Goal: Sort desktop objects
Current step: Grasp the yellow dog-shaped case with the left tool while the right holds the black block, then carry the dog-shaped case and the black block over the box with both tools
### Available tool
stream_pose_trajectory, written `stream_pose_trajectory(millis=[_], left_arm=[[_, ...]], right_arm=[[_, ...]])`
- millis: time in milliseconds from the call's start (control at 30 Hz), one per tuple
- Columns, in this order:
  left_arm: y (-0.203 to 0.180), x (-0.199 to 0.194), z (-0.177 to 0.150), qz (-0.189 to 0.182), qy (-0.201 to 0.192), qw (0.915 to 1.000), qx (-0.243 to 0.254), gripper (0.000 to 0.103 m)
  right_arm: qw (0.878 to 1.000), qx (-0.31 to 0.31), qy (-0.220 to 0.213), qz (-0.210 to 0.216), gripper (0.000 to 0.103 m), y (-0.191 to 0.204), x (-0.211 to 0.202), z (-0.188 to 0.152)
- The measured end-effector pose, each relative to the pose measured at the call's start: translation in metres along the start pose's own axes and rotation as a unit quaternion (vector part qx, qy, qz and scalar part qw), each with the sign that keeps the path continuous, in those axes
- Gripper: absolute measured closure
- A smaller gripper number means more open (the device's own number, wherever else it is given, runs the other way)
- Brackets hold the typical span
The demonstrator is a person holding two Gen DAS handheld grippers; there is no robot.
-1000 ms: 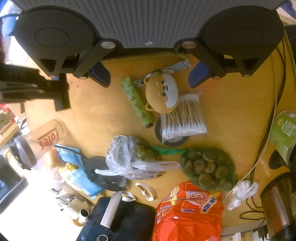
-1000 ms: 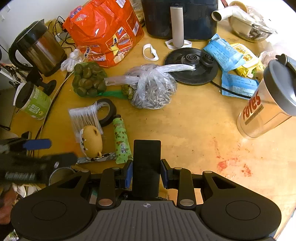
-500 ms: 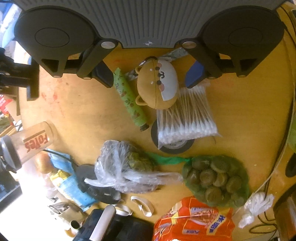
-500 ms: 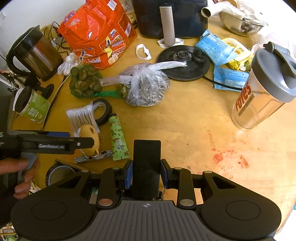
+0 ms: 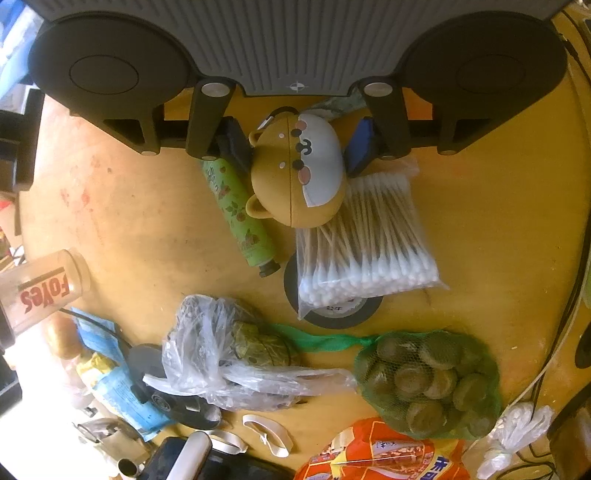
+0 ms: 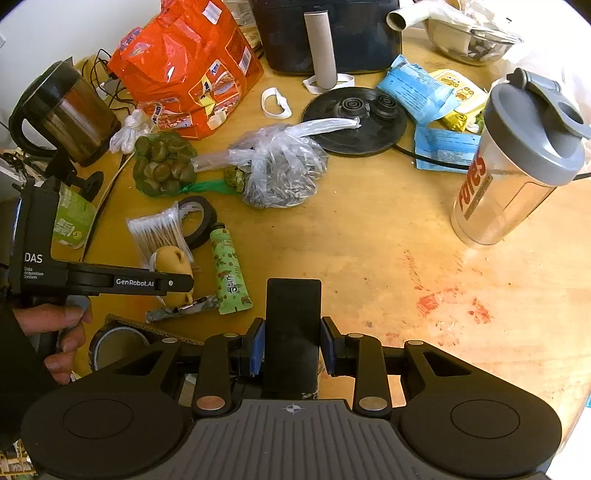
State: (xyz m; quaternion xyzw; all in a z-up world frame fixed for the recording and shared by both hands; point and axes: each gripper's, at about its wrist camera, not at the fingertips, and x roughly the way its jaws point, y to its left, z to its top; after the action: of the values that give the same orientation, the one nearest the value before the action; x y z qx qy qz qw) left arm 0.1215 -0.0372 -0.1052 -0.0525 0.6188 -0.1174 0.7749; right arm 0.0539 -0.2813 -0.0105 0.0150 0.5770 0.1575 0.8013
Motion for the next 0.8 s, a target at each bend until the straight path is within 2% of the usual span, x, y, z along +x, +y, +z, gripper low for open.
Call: stream_pose_trajectory(millis=[467, 800], left_arm=[[-0.014, -0.041, -0.004, 0.005, -0.049, 0.9987, 0.007, 0.05], [-0.023, -0.071, -0.009, 0.007, -0.064, 0.9979, 0.011, 0.05]], right_arm=[[1.0, 0.013, -0.007, -0.003, 0.069, -0.009, -0.008, -0.005], [1.0, 0.014, -0.01, 0.002, 0.069, -0.006, -0.012, -0.008]])
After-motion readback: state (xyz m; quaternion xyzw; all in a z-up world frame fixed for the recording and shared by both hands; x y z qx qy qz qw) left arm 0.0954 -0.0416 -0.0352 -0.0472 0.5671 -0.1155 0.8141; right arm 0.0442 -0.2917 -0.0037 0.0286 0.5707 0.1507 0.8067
